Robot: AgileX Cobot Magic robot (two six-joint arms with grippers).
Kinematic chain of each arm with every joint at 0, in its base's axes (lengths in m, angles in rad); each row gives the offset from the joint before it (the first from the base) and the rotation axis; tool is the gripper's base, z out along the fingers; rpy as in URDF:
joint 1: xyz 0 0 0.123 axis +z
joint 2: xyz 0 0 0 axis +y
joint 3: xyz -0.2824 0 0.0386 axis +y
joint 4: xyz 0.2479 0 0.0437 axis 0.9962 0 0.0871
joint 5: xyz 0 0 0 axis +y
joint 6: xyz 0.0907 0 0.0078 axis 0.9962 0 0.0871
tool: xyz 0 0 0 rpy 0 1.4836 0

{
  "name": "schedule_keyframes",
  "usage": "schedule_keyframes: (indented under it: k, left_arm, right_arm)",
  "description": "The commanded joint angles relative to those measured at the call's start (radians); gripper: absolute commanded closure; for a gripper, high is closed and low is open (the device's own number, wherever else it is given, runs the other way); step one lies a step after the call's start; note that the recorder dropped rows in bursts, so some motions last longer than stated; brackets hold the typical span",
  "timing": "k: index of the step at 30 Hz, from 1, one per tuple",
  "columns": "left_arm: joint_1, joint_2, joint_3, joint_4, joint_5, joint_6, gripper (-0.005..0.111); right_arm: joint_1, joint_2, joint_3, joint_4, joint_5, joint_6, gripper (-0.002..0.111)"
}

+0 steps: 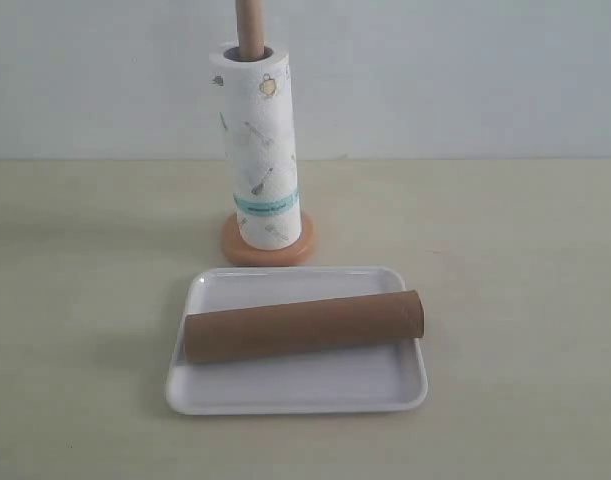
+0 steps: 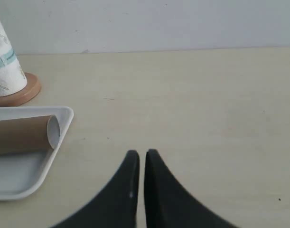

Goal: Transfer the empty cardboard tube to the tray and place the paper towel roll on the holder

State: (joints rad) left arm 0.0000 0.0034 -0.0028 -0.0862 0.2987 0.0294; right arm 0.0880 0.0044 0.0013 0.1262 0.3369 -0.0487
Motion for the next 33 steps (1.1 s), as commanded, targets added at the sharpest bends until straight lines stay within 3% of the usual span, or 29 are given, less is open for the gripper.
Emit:
schedule_keyframes:
  k: [1,33]
  left_arm:
    - [0.001,-0.003,0.003,0.0,-0.003,0.002,0.103]
    - [0.001,-0.003,0.003,0.0,-0.003,0.002,0.103]
  right_arm:
    - [-0.044,-0.004,-0.001,0.0,0.001,0.006,0.104]
    - [-0.018,-0.004,-0.001,0.002,0.002,0.017,0.104]
